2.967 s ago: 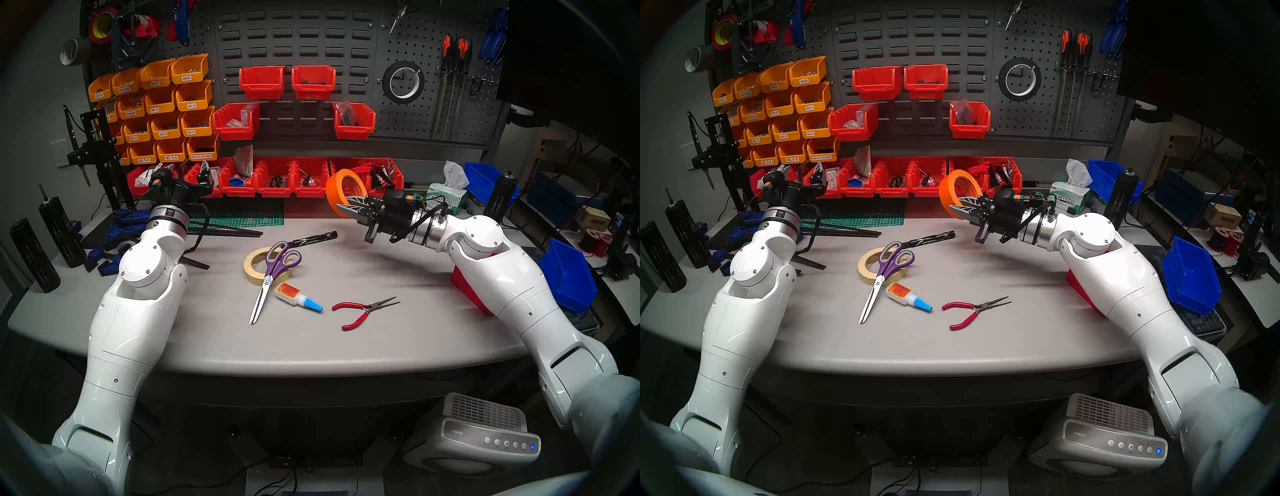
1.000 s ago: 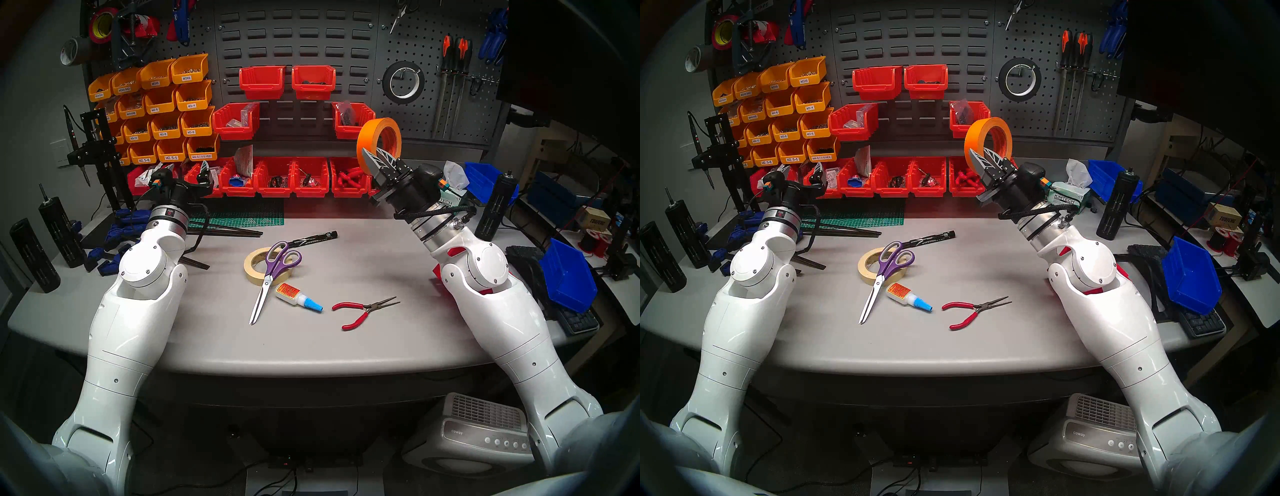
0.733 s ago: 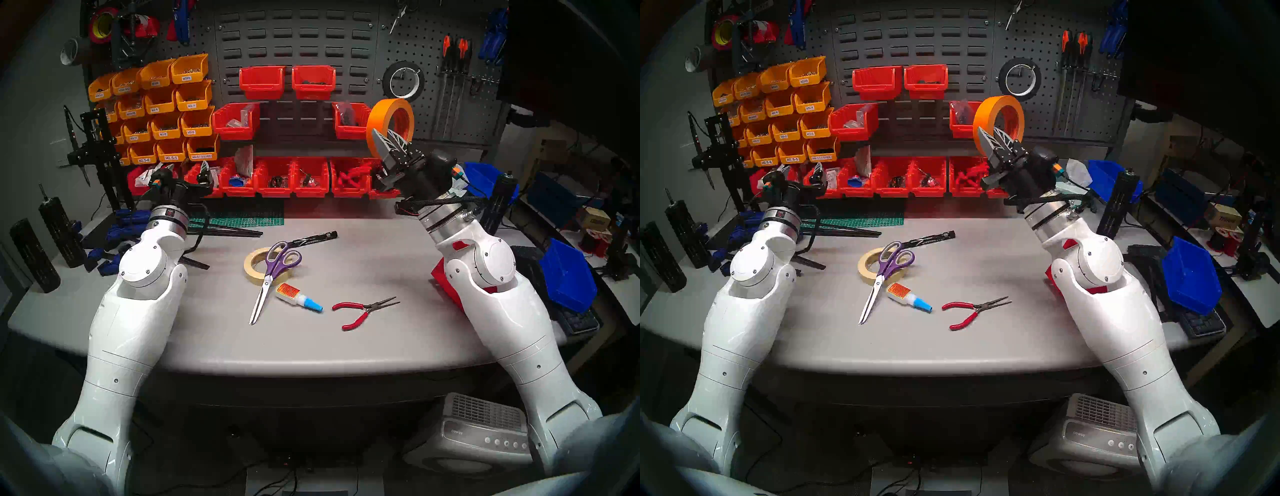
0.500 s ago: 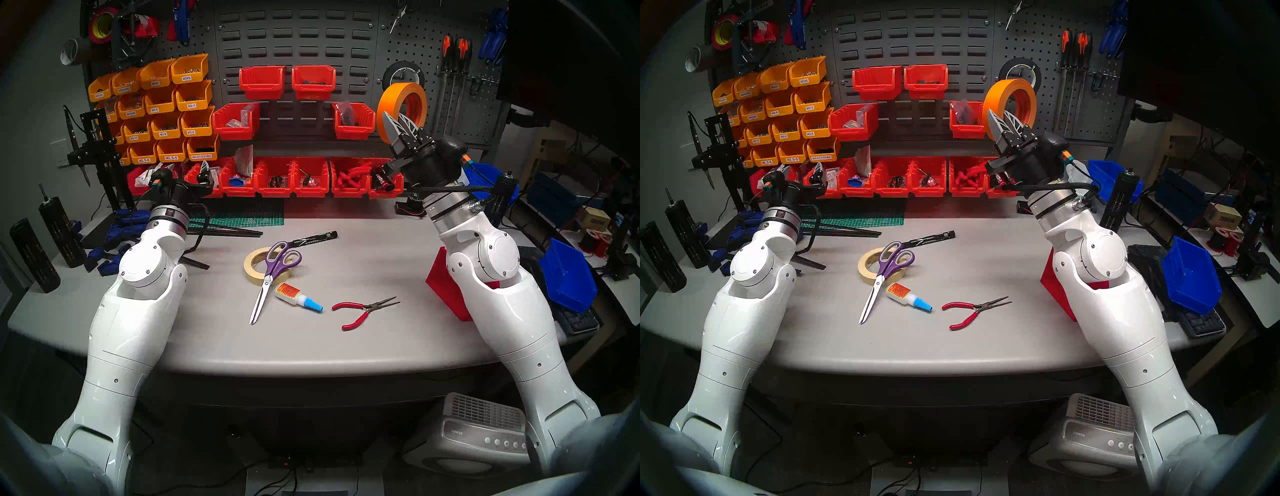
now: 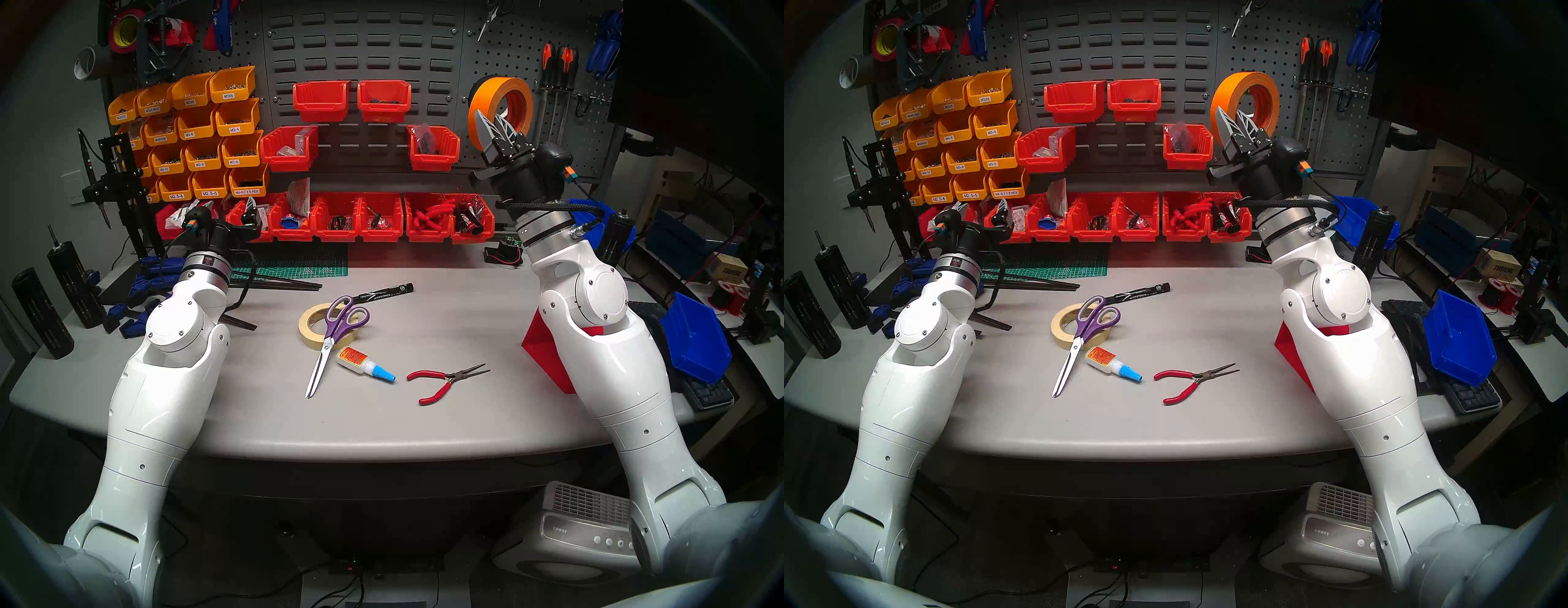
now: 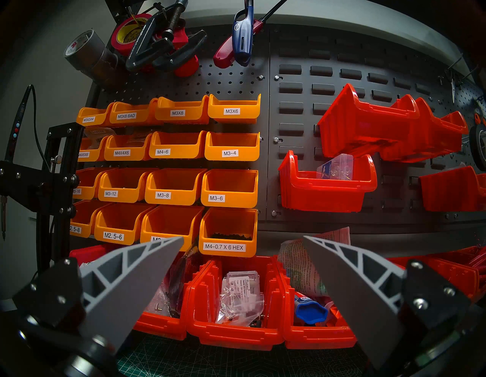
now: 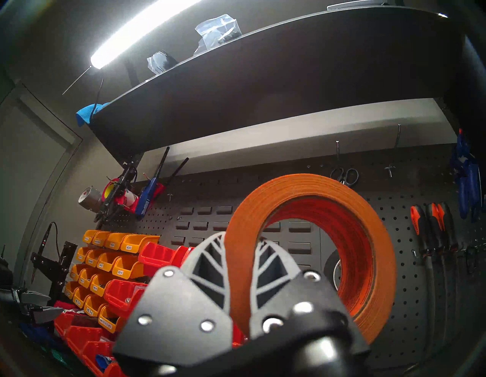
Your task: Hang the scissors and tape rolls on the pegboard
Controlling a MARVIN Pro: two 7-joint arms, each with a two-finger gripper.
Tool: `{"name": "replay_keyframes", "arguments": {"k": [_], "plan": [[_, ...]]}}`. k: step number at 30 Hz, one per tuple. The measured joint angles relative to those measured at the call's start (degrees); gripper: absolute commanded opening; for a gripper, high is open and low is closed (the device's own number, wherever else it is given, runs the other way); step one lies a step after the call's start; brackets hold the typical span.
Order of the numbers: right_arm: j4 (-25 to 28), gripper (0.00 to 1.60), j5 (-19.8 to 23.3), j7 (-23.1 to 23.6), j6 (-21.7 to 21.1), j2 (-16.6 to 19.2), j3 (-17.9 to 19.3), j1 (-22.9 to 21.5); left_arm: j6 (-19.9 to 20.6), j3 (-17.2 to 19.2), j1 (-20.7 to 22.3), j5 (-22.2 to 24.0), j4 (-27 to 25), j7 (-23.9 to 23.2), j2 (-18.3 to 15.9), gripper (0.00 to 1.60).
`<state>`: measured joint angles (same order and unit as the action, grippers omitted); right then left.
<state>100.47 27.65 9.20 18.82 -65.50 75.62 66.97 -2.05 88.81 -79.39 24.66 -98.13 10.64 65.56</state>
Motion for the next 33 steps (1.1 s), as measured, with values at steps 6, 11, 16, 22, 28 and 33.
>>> {"name": "replay_keyframes", "arguments": {"k": [6,11,16,22,28,33], "plan": [[-2.8,0.0,-2.3,-1.8,0.2,-1.7,-0.6,-1.9,0.0,0.0,0.0,0.0,0.0,0.0,0.0,1.6],[-6.2,0.0,-4.6,-3.7,0.6,-3.5,-0.9,-3.8,0.0,0.0,0.0,0.0,0.0,0.0,0.0,1.6],[-8.8,0.0,-6.5,-4.9,1.4,-4.9,-1.0,-5.5,0.0,0.0,0.0,0.0,0.0,0.0,0.0,1.6],[-10.6,0.0,-8.9,-5.8,2.7,-6.3,-1.2,-7.3,0.0,0.0,0.0,0.0,0.0,0.0,0.0,1.6],[-12.4,0.0,-11.3,-7.1,4.1,-7.6,-1.3,-9.4,0.0,0.0,0.0,0.0,0.0,0.0,0.0,1.6],[-14.1,0.0,-13.1,-8.2,5.1,-8.6,-1.3,-10.9,0.0,0.0,0.0,0.0,0.0,0.0,0.0,1.6]]}}
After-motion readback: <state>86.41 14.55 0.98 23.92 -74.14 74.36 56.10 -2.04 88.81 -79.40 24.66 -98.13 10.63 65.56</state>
